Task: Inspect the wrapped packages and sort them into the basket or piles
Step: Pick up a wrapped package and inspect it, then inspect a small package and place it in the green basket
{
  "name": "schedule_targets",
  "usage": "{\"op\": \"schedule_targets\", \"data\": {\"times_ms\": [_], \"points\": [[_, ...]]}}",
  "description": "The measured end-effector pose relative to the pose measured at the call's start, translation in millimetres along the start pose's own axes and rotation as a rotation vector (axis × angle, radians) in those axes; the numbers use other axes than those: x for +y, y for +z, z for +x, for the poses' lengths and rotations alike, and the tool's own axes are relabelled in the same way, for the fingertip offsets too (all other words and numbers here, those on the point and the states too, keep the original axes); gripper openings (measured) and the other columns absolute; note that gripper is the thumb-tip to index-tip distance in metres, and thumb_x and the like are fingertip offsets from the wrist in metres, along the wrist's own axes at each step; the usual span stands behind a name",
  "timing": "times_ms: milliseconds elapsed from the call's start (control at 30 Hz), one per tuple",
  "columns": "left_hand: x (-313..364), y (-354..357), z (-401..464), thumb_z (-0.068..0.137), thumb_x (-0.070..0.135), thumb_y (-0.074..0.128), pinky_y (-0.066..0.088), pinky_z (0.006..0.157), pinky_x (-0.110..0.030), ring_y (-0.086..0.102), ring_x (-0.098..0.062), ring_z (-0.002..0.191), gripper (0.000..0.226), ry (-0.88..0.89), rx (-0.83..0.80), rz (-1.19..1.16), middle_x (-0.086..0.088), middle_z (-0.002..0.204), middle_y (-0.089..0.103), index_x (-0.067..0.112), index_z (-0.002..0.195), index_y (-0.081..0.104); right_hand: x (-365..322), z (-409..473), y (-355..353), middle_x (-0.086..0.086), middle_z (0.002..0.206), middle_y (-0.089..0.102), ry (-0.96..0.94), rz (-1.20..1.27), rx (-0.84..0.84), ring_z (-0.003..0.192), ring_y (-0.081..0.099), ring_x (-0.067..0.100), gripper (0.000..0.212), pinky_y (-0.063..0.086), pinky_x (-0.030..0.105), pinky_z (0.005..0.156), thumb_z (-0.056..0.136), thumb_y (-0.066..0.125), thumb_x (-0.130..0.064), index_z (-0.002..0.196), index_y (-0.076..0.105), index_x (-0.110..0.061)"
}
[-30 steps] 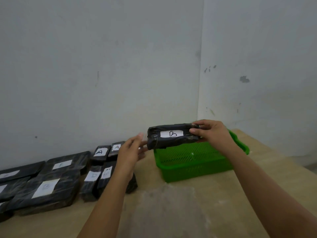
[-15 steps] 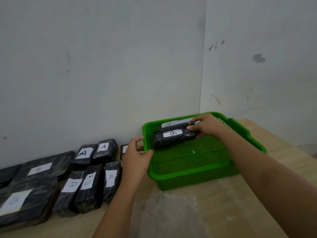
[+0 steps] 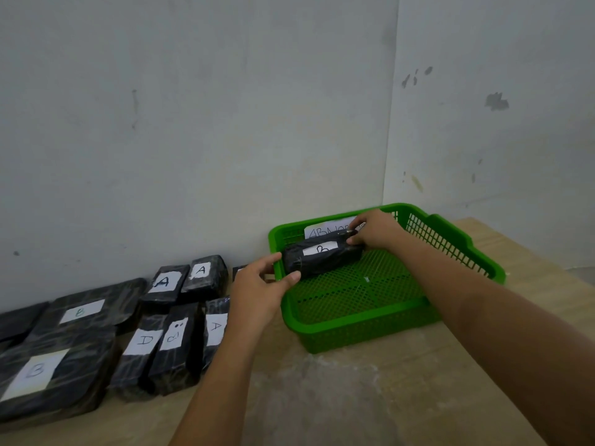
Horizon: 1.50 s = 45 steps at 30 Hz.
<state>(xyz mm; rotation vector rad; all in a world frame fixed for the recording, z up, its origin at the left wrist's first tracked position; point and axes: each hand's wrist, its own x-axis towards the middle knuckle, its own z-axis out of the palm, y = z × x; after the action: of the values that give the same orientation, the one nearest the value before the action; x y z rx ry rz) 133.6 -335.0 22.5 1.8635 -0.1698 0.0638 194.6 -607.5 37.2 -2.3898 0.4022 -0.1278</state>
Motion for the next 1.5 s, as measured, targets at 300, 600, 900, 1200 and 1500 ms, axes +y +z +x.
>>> {"op": "schedule_targets", "data": {"times_ms": [300, 600, 900, 1200, 1500], "points": [[-2.7, -1.5, -0.2, 0.08, 0.026, 0.088, 0.058, 0.094, -0.052, 0.066, -0.021, 0.106, 0.058, -0.003, -0.007, 0.037, -0.003, 0.116, 0.065, 0.024, 0.133, 0.067, 4.7, -9.3, -9.1, 0.012, 0.106, 0.068, 0.011, 0.057, 0.03, 0.093, 0.073, 0.031, 0.033, 0.064, 0.042, 0.077, 0.093, 0.074, -0.032, 0.117, 0.069, -0.011], [29.0, -17.5, -9.8, 0.094, 0.043, 0.071, 0.044, 0.088, -0.029, 0.063, -0.02, 0.108, 0.048, 0.118, 0.04, 0.214, -0.01, 0.135, 0.062, 0.025, 0.137, 0.062, -20.9, -68.0, -28.8, 0.003, 0.109, 0.069, -0.099, 0.052, 0.155, 0.085, 0.062, 0.015, 0.021, 0.044, 0.022, 0.063, 0.094, 0.069, -0.033, 0.107, 0.072, -0.017], [30.6, -82.4, -84.7, 0.094, 0.029, 0.072, 0.051, 0.087, -0.023, 0.066, -0.007, 0.102, 0.012, 0.239, 0.072, 0.194, 0.01, 0.108, 0.073, 0.028, 0.106, 0.072, -86.3, -205.0, 7.7, -0.002, 0.101, 0.064, -0.424, 0.095, 0.332, 0.094, 0.059, 0.013, 0.008, 0.042, 0.026, 0.083, 0.094, 0.068, -0.025, 0.1, 0.071, -0.019], [-20.8, -213.7, -184.4, 0.094, 0.033, 0.072, 0.047, 0.075, -0.011, 0.064, 0.006, 0.087, 0.007, 0.119, 0.137, 0.362, 0.018, 0.094, 0.071, 0.033, 0.101, 0.072, -139.7, -311.0, 153.7, -0.005, 0.1, 0.067, -0.495, 0.192, 0.007, 0.089, 0.061, 0.005, 0.009, 0.042, 0.013, 0.077, 0.092, 0.072, -0.026, 0.1, 0.069, -0.023], [-99.1, -344.5, -250.6, 0.094, 0.033, 0.07, 0.049, 0.079, -0.022, 0.062, 0.0, 0.089, 0.007, -0.113, 0.384, 0.474, 0.015, 0.096, 0.07, 0.027, 0.096, 0.074, -182.1, -353.8, 282.4, -0.013, 0.152, 0.044, -0.683, -0.192, -0.331, 0.143, 0.036, 0.012, 0.041, 0.028, 0.033, 0.116, 0.102, 0.051, -0.052, 0.141, 0.051, -0.039]]}}
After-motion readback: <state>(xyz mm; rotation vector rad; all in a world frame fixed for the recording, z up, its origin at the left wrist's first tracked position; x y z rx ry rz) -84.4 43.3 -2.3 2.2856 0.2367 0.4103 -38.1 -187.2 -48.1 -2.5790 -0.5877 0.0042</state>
